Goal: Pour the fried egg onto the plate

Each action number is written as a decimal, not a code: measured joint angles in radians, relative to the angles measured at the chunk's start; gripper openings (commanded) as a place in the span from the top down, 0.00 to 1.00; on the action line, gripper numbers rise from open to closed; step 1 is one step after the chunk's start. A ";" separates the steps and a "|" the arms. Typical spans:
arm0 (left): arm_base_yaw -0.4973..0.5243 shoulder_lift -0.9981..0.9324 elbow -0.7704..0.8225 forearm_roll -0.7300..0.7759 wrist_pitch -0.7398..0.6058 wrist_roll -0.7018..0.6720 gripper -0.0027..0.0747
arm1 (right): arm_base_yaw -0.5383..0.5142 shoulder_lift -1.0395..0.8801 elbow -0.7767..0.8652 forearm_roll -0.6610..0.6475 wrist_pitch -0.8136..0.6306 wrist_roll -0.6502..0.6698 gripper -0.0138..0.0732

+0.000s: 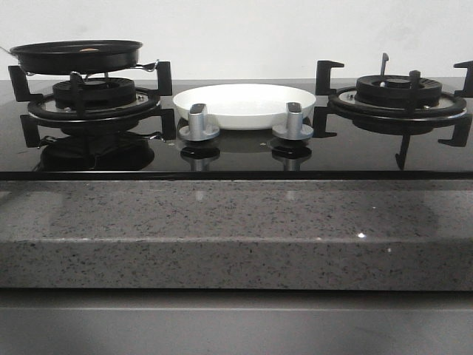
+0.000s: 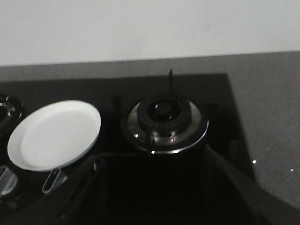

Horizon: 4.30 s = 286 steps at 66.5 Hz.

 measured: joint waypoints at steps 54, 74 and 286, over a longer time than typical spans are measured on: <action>0.000 0.000 0.000 0.000 -0.002 0.000 0.37 | 0.218 0.959 -0.733 0.004 0.447 -0.109 0.30; 0.000 0.000 0.000 0.000 -0.002 0.000 0.37 | 0.216 1.203 -0.975 0.064 0.560 -0.109 0.30; 0.000 0.000 0.000 0.000 -0.002 0.000 0.37 | 0.116 1.472 -1.405 0.414 0.568 -0.111 0.92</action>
